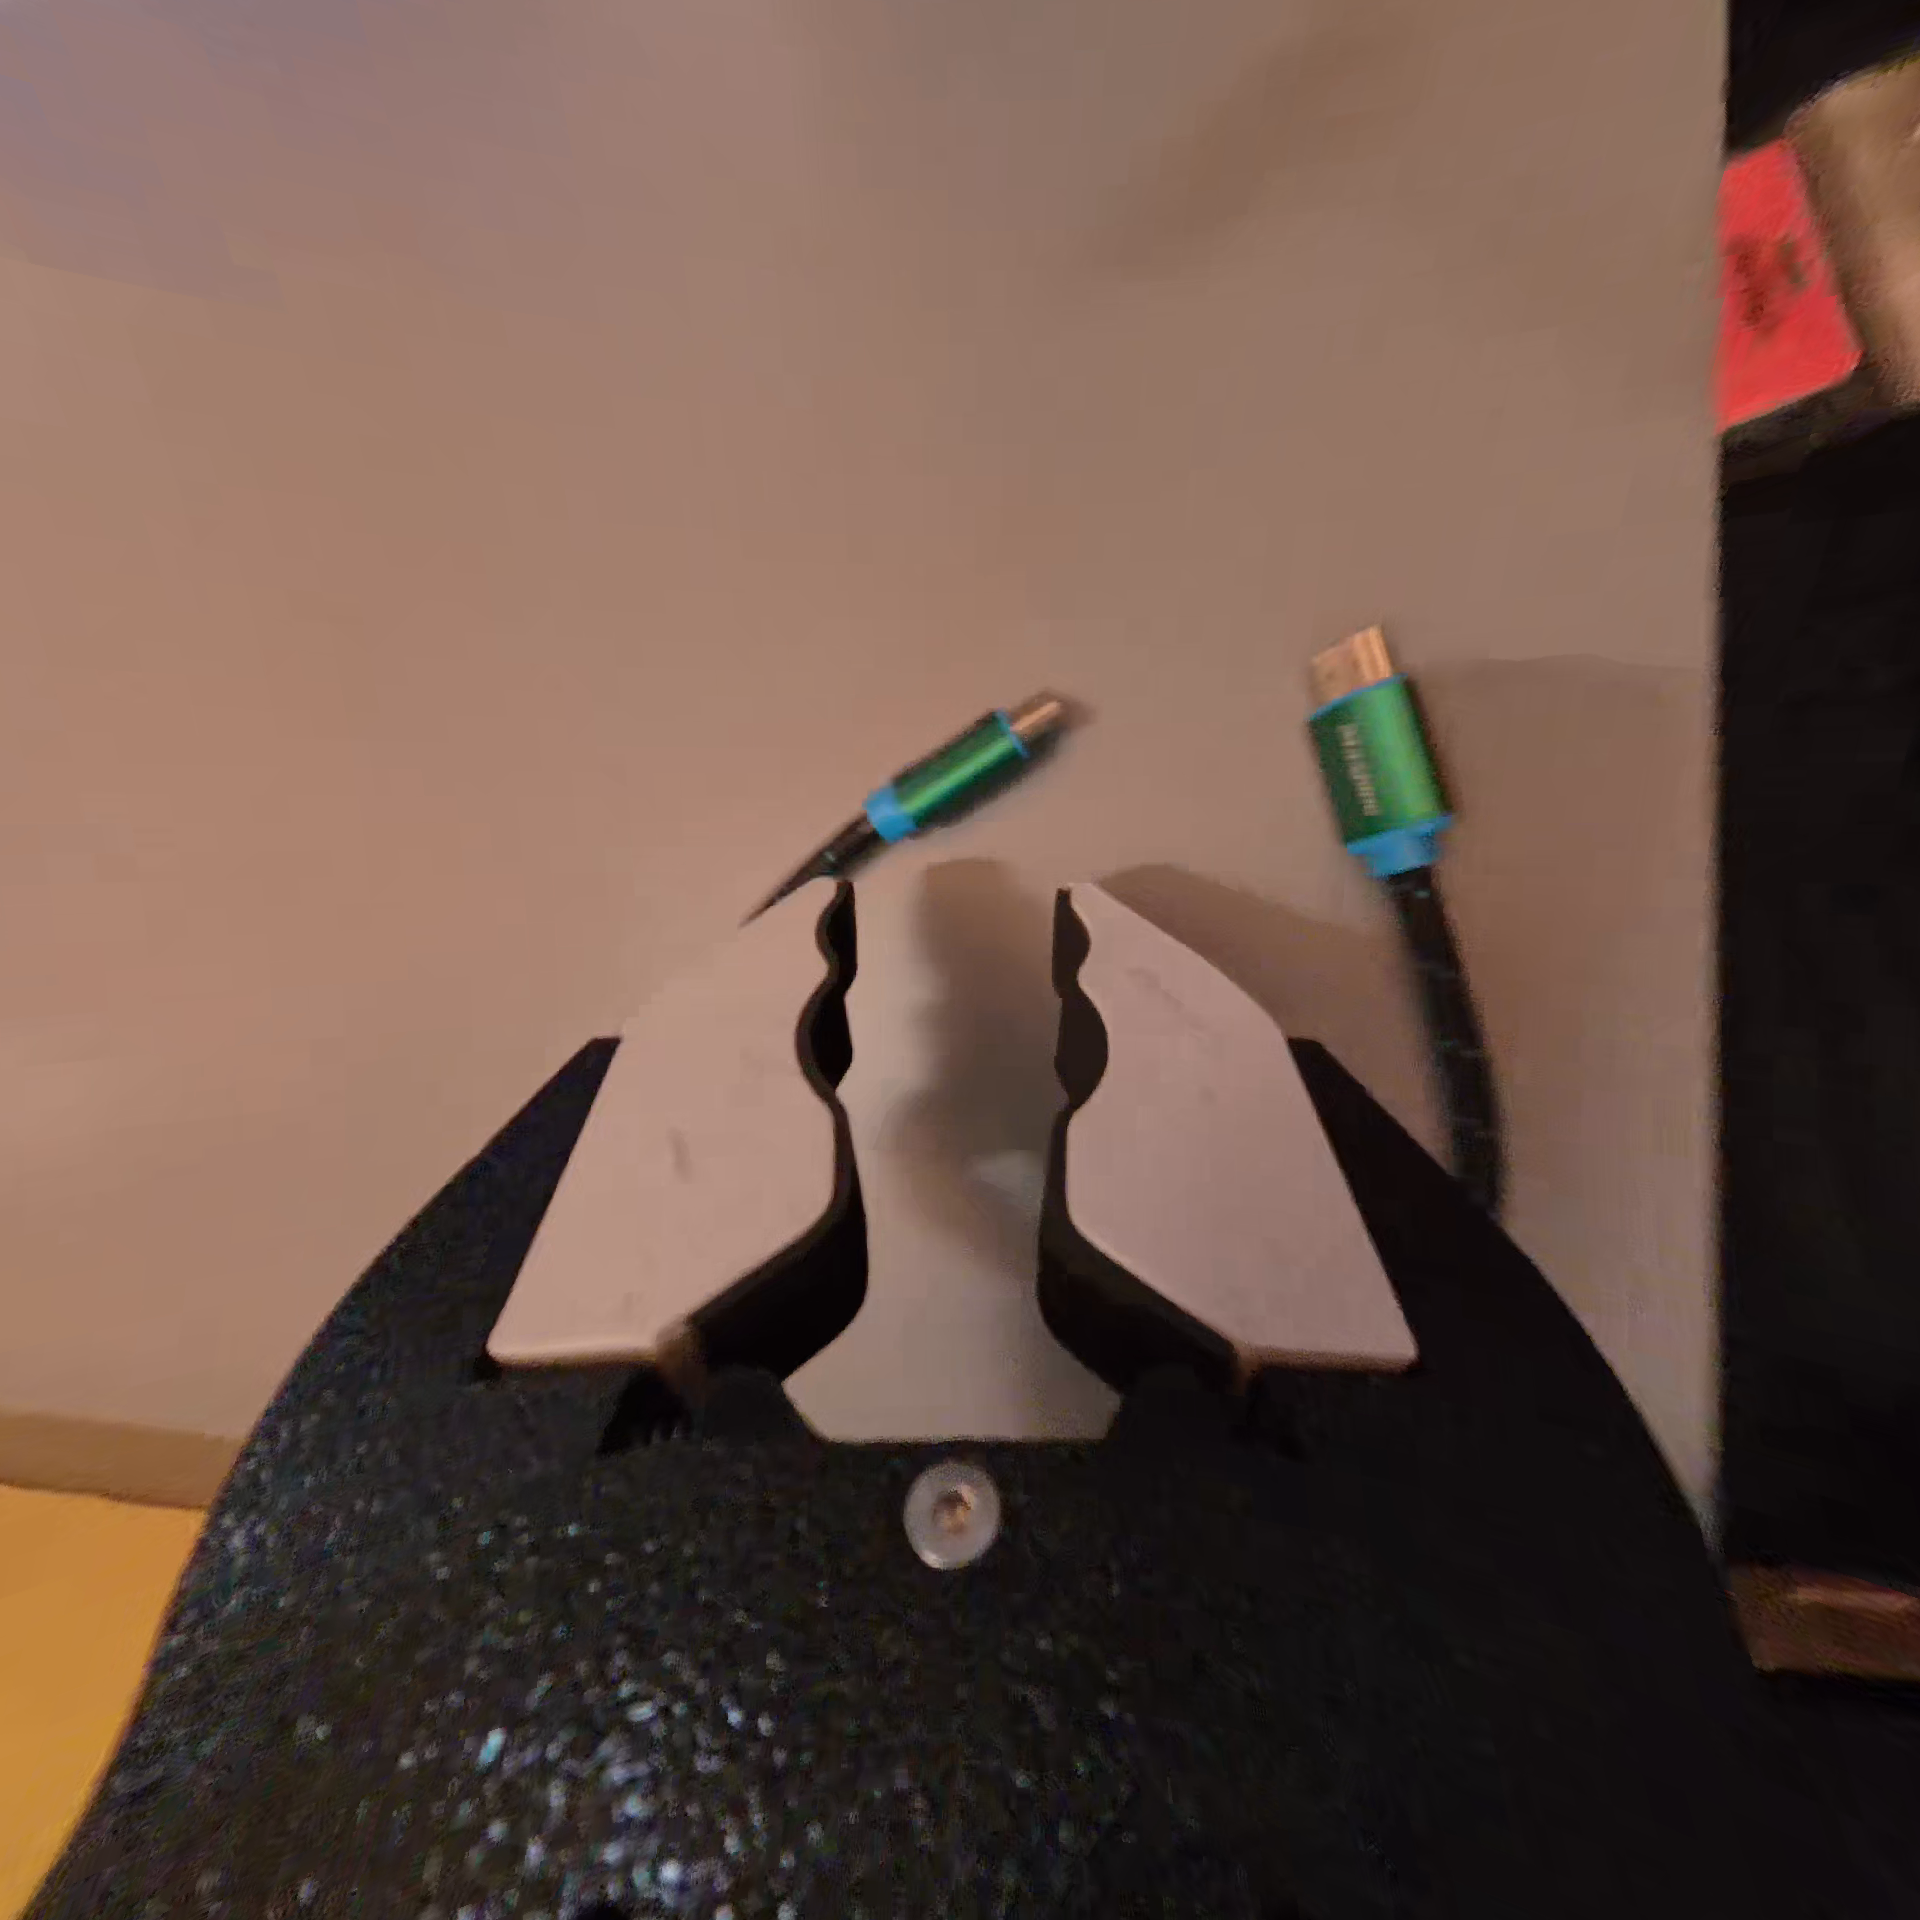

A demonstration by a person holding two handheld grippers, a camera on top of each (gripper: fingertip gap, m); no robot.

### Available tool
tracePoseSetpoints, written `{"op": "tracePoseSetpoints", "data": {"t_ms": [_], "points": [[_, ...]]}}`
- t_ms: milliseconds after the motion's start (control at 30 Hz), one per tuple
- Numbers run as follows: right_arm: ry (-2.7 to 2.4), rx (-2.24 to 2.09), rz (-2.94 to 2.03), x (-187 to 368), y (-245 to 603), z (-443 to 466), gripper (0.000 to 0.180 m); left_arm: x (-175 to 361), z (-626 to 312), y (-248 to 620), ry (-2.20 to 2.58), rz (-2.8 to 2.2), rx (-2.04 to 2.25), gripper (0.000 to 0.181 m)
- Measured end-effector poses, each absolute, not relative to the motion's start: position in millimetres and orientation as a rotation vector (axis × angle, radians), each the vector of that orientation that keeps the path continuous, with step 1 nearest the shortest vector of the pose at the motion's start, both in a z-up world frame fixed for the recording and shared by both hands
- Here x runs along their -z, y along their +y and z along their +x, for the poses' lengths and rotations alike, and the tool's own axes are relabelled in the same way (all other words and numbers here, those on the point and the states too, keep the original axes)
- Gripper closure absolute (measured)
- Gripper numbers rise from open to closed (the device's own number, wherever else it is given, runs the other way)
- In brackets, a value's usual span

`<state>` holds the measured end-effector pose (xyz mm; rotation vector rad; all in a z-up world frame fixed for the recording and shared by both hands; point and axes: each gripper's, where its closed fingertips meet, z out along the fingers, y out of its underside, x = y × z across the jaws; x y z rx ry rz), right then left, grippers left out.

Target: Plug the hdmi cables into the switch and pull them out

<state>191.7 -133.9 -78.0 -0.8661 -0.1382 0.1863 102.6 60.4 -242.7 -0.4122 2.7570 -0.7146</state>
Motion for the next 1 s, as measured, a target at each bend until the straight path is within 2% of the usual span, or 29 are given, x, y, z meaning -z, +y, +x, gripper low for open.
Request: {"op": "tracePoseSetpoints", "data": {"t_ms": [200, 267, 367, 500, 633, 767, 1000], "points": [[-0.135, -0.181, -0.859, 79, -137, 194, 0.157, 259, 131, 51, 2.815, 0.039, 0.549, 0.147], [-0.138, -0.182, -0.858, 78, -137, 193, 0.157, 262, 127, 43, 2.859, 0.129, 0.578, 0.158], [-0.143, -0.187, -0.856, 78, -136, 192, 0.157, 263, 124, 38, 2.855, 0.198, 0.616, 0.162], [-0.137, -0.181, -0.867, 78, -134, 194, 0.157, 261, 133, 34, 2.658, 0.154, 0.673, 0.167], [-0.131, -0.177, -0.872, 78, -133, 196, 0.157, 255, 152, 54, 2.328, 0.071, 0.389, 0.169], [-0.137, -0.188, -0.884, 80, -129, 195, 0.157, 213, 168, 91, 2.013, -0.062, 0.173, 0.169], [-0.19, -0.258, -0.933, 85, -116, 177, 0.157, 101, 168, 126, 1.578, 0.014, -0.154, 0.17]]}}
